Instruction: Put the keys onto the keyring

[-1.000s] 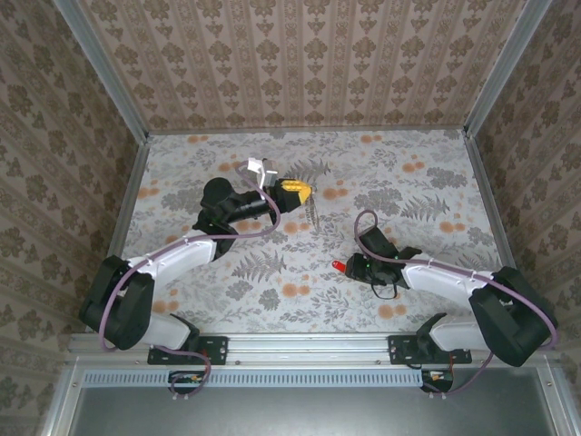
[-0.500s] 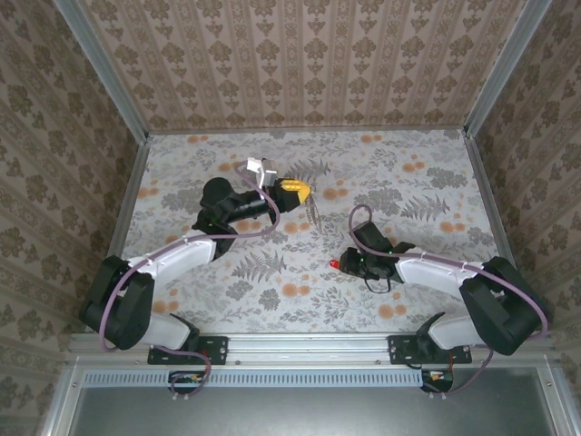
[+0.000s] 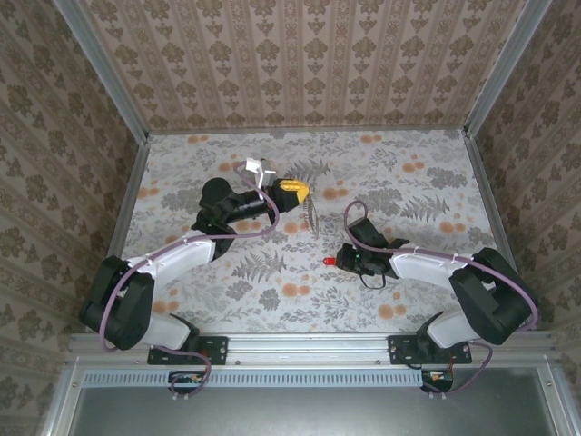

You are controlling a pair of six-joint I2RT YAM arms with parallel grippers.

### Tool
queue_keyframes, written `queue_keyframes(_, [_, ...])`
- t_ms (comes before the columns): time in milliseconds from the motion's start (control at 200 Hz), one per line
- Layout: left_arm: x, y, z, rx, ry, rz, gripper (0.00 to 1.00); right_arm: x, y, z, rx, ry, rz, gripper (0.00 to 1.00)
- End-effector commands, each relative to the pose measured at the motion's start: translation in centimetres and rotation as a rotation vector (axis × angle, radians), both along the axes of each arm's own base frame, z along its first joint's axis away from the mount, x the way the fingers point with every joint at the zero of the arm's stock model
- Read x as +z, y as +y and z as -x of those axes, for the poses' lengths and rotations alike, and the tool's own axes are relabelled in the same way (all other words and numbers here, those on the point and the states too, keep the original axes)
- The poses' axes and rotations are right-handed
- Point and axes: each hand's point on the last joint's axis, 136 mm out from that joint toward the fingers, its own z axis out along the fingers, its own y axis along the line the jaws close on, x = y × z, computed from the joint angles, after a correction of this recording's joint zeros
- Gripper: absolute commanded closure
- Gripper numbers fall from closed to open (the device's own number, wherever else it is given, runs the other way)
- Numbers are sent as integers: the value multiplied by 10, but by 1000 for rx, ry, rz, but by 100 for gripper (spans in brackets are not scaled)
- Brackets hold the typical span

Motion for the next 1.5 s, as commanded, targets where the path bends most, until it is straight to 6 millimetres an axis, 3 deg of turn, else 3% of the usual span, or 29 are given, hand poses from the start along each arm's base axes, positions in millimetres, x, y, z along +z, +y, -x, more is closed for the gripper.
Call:
queue_keyframes(0, [20,6,9,-14,-66,43,100,1,-3,-6,-25,-13,17,77])
queue_keyframes(385, [19,6,9,-15,-61,43,100,-1,-7,-12,-76,-13,-32,83])
queue_keyframes(960, [20,7,10,-14,-63,46,100,-2,0,-12,-53,2,-56,83])
queue_keyframes(1215, [21,6,9,-16,-61,48,100,-3,-4,-9,-48,1,-38,100])
queue_keyframes(1375, [19,5,9,-19,-54,40,100,19,-7,-18,-10,-60,-38,100])
queue_keyframes(1495, [17,4,10,-27,-56,24,100,64,-7,-33,39,-214,-94,100])
